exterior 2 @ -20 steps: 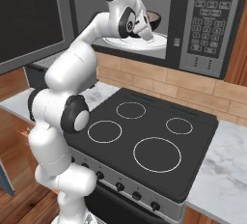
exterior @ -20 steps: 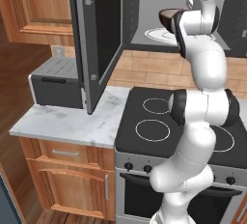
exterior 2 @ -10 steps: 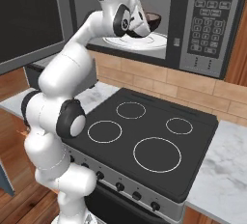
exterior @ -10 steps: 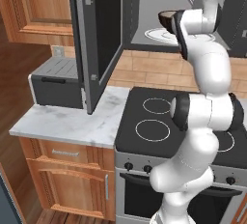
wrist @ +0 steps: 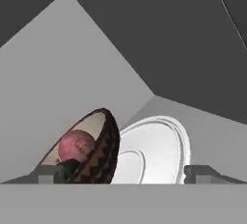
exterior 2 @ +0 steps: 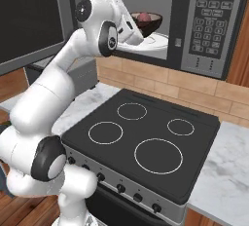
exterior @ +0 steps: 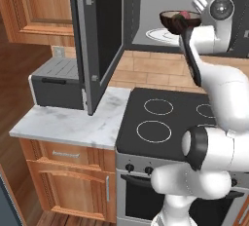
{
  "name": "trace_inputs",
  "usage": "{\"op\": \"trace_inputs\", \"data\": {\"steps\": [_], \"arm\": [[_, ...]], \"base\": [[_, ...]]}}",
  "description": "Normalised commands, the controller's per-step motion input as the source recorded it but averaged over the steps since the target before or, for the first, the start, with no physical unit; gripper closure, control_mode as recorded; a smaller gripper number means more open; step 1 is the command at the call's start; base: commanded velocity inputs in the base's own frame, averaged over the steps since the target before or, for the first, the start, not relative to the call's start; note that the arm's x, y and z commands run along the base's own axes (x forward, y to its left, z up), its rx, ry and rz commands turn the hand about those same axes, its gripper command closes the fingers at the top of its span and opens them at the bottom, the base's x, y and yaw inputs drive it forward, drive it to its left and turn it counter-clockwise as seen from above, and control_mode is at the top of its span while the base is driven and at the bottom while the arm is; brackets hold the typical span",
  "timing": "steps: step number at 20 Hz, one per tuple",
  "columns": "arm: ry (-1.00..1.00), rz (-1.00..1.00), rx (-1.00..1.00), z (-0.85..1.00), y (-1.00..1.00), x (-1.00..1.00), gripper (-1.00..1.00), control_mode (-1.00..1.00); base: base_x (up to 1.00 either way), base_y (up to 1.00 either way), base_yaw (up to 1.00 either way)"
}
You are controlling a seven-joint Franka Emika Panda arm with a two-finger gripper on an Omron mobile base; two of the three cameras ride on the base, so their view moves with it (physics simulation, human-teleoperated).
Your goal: Place the bowl containing the onion and squash in the microwave. Close the microwave door and press the start button to microwave the meal.
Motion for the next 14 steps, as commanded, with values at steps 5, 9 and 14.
{"op": "trace_inputs", "data": {"steps": [5,9,14], "arm": [[0.00,0.24,-0.28,0.14,0.05,-1.00,-1.00,-1.00],[0.00,0.30,-0.37,0.24,0.18,-1.00,-1.00,-1.00],[0.05,0.31,-0.60,0.16,0.53,-1.00,-1.00,-1.00]], "base": [[0.00,0.00,0.00],[0.00,0.00,0.00],[0.00,0.00,0.00]]}}
